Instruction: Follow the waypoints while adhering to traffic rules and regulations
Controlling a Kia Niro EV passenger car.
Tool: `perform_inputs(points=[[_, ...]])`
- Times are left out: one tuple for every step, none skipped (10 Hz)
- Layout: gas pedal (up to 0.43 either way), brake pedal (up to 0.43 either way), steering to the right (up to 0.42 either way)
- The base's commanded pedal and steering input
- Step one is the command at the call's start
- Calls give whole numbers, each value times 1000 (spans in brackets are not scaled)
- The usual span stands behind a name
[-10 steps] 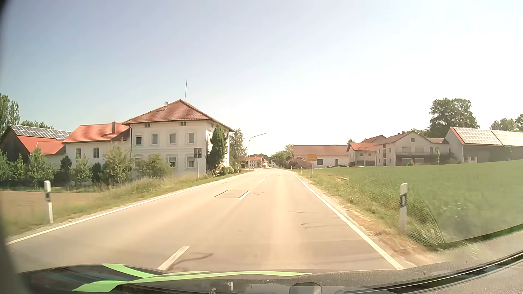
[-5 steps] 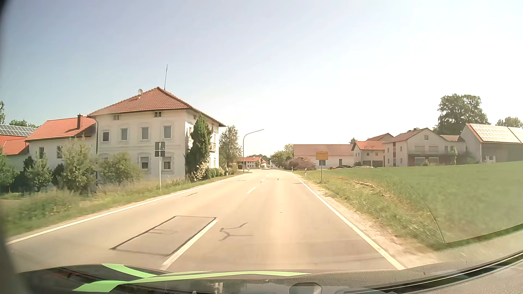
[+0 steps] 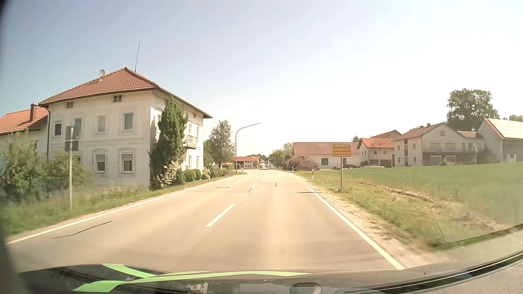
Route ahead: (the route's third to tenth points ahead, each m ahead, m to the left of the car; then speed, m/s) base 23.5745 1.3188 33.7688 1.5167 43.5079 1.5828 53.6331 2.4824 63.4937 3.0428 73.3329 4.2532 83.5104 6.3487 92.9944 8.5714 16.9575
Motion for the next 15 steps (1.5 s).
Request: perform_inputs(points=[[150,0,0],[157,0,-1],[169,0,-1],[177,0,-1],[177,0,-1],[157,0,-1],[150,0,-1],[130,0,-1],[110,0,-1],[110,0,-1],[110,0,-1],[130,0,-2],[130,0,-3],[169,0,-6],[169,0,-6]])
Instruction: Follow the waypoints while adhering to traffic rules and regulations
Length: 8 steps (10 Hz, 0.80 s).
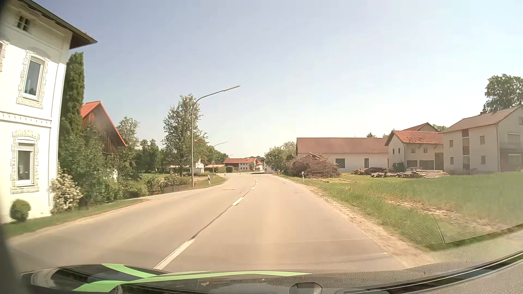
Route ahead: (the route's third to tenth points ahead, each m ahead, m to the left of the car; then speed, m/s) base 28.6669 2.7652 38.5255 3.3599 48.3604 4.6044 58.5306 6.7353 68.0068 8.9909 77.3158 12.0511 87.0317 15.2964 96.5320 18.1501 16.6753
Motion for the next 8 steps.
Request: perform_inputs(points=[[169,0,-6],[150,0,-6],[150,0,-7],[150,0,-9],[150,0,-10],[157,0,-11],[169,0,-12],[177,0,-13]])
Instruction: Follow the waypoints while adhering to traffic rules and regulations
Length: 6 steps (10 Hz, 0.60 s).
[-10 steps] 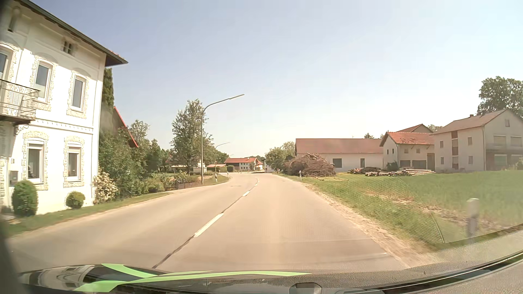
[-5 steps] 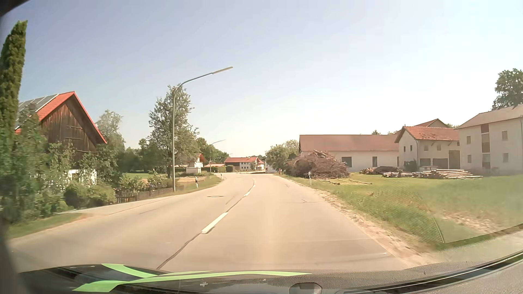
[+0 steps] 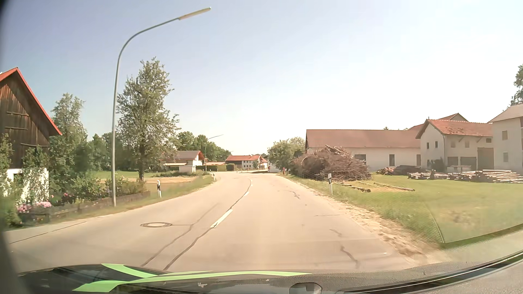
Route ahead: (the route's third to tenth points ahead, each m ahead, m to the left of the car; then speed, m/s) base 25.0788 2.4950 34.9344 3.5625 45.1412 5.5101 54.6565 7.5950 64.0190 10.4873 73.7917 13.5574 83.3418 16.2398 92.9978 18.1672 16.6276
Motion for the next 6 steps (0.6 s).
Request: perform_inputs(points=[[189,0,-13],[197,0,-13],[197,0,-13],[197,0,-12],[189,0,-12],[150,0,-13]])
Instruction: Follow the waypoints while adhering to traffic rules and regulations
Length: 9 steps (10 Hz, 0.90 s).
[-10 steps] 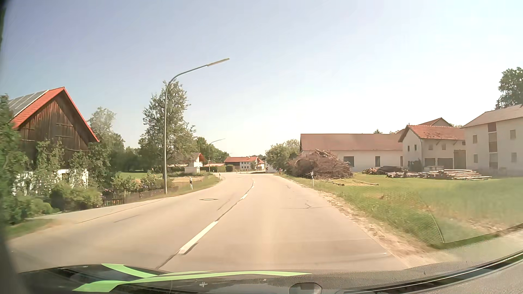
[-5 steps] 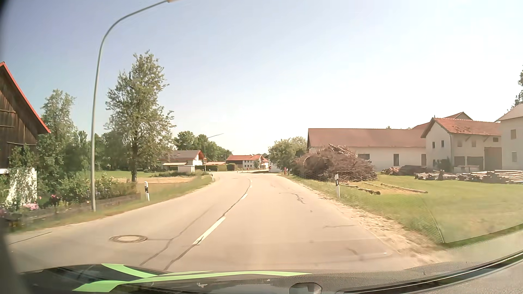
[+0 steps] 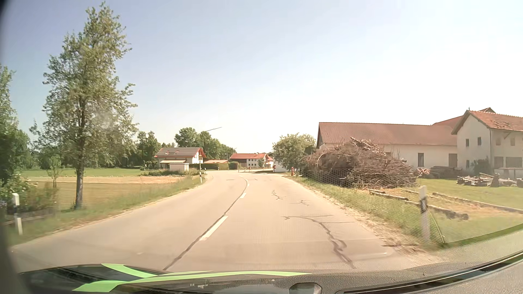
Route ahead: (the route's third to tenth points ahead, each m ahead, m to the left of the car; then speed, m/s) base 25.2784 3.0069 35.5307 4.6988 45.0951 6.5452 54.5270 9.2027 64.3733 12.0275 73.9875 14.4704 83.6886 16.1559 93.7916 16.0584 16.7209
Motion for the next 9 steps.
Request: perform_inputs(points=[[110,0,-14],[98,0,-18],[98,0,-21],[110,0,-25],[110,0,-25],[98,0,-25],[98,0,-25],[98,0,-25],[110,0,-25]])
